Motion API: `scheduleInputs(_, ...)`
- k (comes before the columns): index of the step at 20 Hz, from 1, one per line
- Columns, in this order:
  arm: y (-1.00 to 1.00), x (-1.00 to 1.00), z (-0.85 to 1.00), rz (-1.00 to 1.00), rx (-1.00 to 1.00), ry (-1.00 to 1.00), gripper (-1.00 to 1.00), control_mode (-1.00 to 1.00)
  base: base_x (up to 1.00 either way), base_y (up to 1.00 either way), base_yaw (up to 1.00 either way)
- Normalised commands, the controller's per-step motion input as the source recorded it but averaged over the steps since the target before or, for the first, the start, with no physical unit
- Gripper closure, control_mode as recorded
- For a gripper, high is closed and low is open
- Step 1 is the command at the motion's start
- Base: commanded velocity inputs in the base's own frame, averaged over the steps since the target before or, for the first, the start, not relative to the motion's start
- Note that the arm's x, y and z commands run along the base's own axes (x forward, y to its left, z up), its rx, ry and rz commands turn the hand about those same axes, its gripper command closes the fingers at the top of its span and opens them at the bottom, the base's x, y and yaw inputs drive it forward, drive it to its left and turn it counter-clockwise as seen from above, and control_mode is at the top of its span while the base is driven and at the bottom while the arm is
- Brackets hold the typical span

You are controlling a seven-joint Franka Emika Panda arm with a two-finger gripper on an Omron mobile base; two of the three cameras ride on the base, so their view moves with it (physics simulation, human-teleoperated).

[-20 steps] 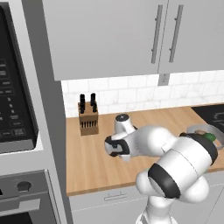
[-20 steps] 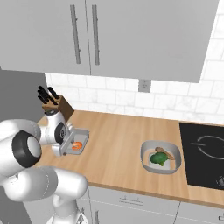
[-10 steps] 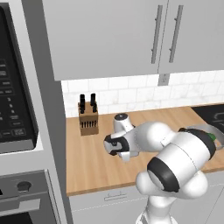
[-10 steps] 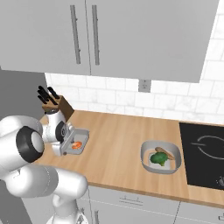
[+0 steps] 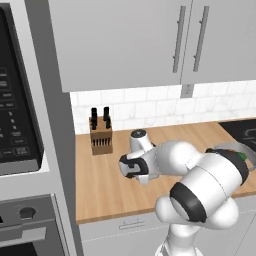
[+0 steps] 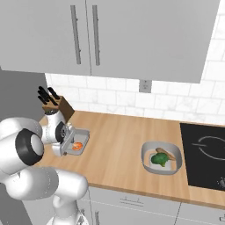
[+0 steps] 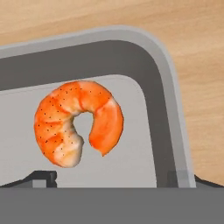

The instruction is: Take the meat container that has the shrimp and place it on the second highest rack of the freezer. Then take the vegetable container that has the broccoli and sweet potato and place it on the highest rack of the freezer.

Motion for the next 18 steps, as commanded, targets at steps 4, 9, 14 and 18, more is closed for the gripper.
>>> scheduleInputs(4,0.0,0.0,-0.06,0.0,0.0,0.15,-1.0,-1.0,0.0,0.0,0.0)
scheduleInputs(9,0.05,0.0,-0.03,0.05,0.0,0.13,-1.0,-1.0,0.0,0.0,0.0)
scheduleInputs(14,0.0,0.0,-0.03,0.0,0.0,0.0,1.0,-1.0,0.0,0.0,0.0)
scheduleInputs(18,0.0,0.0,0.0,0.0,0.0,0.0,1.0,-1.0,0.0,0.0,0.0)
